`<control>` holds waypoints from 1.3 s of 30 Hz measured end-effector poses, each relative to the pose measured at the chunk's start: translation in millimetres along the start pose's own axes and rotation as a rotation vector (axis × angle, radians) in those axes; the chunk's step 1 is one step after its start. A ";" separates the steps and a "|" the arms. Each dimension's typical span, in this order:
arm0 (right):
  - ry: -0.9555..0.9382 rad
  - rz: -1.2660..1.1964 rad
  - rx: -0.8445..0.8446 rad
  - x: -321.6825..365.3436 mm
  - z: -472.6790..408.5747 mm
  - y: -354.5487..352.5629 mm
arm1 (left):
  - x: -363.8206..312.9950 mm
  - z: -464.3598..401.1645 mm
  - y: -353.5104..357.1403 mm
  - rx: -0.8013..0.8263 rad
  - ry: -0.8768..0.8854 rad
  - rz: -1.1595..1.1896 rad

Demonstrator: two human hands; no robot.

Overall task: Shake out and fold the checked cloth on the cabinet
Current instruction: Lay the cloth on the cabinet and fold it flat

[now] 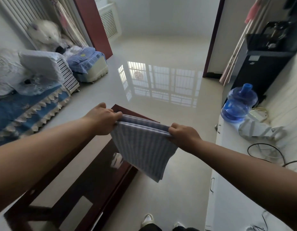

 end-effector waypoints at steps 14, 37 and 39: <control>0.672 -0.486 0.442 -16.3 92.2 4.9 | -65.0 -66.9 20.8 -0.067 0.045 0.258; 0.922 0.051 -0.463 -171.8 327.0 -38.0 | -332.7 -163.0 -39.6 -0.477 0.341 0.439; 0.808 0.111 -0.456 -174.0 351.4 -18.3 | -365.8 -158.2 -16.1 -0.496 0.415 0.382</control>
Point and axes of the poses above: each hand's wrist, its own z-axis away from the middle knuckle, its own y-axis out of the palm, x = y × z, the point moved 6 cm from there along -z, towards the middle knuckle, and after that the axes turned 2 degrees about -y, right-handed, at the moved point
